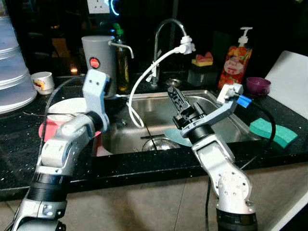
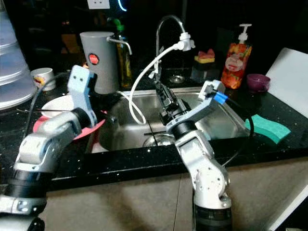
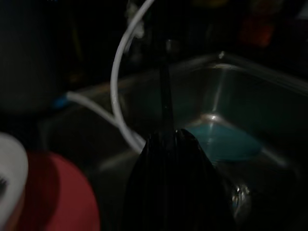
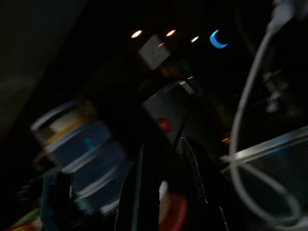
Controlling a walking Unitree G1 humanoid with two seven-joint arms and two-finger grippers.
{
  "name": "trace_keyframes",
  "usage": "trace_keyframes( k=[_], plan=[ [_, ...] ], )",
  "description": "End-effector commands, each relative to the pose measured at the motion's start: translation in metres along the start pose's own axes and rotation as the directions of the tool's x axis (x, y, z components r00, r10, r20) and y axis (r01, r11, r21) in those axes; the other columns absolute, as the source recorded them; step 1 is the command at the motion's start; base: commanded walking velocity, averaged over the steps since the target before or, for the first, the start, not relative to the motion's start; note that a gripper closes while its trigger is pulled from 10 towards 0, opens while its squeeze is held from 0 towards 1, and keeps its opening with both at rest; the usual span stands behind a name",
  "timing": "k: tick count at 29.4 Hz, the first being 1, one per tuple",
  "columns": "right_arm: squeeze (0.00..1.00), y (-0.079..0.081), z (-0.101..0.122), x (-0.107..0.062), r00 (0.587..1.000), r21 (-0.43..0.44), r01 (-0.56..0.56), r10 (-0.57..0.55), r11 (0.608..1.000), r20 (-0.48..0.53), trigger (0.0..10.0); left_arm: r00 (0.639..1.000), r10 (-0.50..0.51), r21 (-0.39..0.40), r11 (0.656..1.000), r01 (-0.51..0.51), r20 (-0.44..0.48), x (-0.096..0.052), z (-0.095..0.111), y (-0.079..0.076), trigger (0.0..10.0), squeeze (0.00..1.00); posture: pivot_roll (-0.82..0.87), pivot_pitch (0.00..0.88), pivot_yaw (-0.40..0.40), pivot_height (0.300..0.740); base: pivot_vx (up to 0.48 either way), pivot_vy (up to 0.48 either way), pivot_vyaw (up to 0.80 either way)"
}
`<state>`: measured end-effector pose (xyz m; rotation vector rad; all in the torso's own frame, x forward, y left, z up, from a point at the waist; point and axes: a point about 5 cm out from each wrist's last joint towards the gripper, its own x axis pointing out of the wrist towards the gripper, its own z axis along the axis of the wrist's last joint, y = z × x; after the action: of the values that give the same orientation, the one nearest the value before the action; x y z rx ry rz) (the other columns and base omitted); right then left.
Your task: Kitchen organization
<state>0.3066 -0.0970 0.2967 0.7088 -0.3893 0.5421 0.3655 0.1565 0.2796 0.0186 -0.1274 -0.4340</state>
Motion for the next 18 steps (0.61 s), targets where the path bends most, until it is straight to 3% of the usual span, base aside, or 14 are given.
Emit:
trace_keyframes(
  k=[1, 5, 10, 11, 15, 18],
  plan=[
    [0.00, 0.003, 0.001, 0.003, 1.000, -0.040, 0.002, -0.002, 0.999, 0.013, 10.0, 1.000, 0.022, 0.004, 1.000, -0.022, -0.018, 0.006, -0.004, -0.001, 10.0, 1.00, 0.03, 0.059, -0.003, 0.740, 0.000, 0.000, 0.00],
    [0.00, 0.006, 0.003, 0.004, 1.000, -0.065, -0.006, 0.008, 0.998, 0.026, 10.0, 0.999, 0.034, -0.048, 0.998, -0.036, -0.027, 0.016, -0.011, -0.002, 10.0, 1.00, 0.02, 0.056, 0.002, 0.740, 0.000, 0.000, 0.00],
    [0.00, 0.006, 0.003, 0.003, 0.999, -0.078, -0.004, 0.007, 0.997, 0.040, 10.0, 0.978, -0.018, -0.113, 0.993, 0.042, 0.209, 0.019, 0.025, -0.008, 10.0, 0.98, 0.02, 0.053, 0.007, 0.740, 0.000, 0.000, 0.00],
    [0.00, 0.006, 0.003, 0.003, 0.999, -0.079, -0.003, 0.006, 0.997, 0.044, 10.0, 0.972, -0.018, -0.104, 0.994, 0.043, 0.233, 0.018, 0.028, -0.007, 10.0, 0.00, 0.02, 0.053, 0.007, 0.740, 0.000, 0.000, 0.00],
    [0.00, 0.005, 0.002, 0.002, 0.999, -0.082, 0.000, 0.004, 0.997, 0.047, 10.0, 0.962, 0.018, -0.076, 0.997, 0.003, 0.272, 0.013, 0.037, 0.002, 10.0, 0.00, 0.02, 0.051, 0.008, 0.740, 0.000, 0.000, 0.00],
    [0.00, 0.005, 0.002, 0.002, 0.999, -0.087, -0.004, 0.009, 0.996, 0.048, 10.0, 0.971, 0.126, 0.066, 0.988, -0.142, 0.201, 0.010, 0.034, 0.018, 10.0, 0.00, 0.02, 0.049, 0.008, 0.740, 0.000, 0.000, 0.00]
  ],
)
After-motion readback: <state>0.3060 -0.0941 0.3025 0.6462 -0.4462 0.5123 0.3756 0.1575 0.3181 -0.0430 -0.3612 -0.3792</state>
